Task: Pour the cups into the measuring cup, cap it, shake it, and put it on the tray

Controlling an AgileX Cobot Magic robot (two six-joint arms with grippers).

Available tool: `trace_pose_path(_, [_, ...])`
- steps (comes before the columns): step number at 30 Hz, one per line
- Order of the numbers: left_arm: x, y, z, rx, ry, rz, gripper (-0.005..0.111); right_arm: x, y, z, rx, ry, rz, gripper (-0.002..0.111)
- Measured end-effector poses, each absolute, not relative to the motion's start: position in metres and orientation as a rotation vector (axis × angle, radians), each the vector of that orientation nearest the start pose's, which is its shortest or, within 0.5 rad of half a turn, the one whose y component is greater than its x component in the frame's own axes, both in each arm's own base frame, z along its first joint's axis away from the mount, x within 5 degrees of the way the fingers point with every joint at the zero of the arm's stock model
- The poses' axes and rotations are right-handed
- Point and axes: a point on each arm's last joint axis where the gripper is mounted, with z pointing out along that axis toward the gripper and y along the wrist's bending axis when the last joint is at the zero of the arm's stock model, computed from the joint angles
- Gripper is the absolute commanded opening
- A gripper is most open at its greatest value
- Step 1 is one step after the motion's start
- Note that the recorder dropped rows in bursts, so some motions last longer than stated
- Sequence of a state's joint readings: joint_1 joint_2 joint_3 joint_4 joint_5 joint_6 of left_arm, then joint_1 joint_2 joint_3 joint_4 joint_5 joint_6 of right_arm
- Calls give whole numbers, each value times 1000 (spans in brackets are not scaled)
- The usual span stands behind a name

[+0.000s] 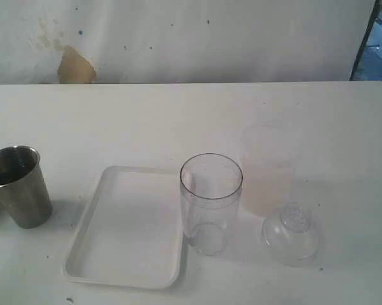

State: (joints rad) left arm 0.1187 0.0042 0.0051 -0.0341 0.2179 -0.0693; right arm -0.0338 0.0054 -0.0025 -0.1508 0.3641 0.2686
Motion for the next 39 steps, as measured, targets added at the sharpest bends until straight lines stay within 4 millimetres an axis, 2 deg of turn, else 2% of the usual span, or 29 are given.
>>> trace_pose_path(6, [57, 7, 201, -113, 1607, 75, 0, 53, -7, 181, 186, 1837, 16, 0])
trace_pose_path(12, [56, 7, 216, -78, 1435, 105, 0, 53, -7, 181, 186, 1837, 16, 0])
trace_pose_path(17, [49, 6, 240, -158, 1152, -39, 3, 53, -7, 181, 186, 1837, 16, 0])
trace_pose_path(18, [47, 5, 245, -175, 1093, -81, 11, 53, -7, 181, 186, 1837, 16, 0])
trace_pose_path(20, [45, 5, 249, -191, 1047, -122, 37, 53, -7, 181, 186, 1837, 16, 0])
trace_pose_path(24, [48, 5, 250, -202, 1075, -134, 107, 53, -7, 181, 186, 1837, 16, 0])
trace_pose_path(32, [70, 6, 244, -210, 1268, -122, 105, 53, -7, 181, 186, 1837, 16, 0])
trace_pose_path(39, [97, 9, 217, -217, 1518, -89, 105, 53, -7, 181, 186, 1837, 16, 0])
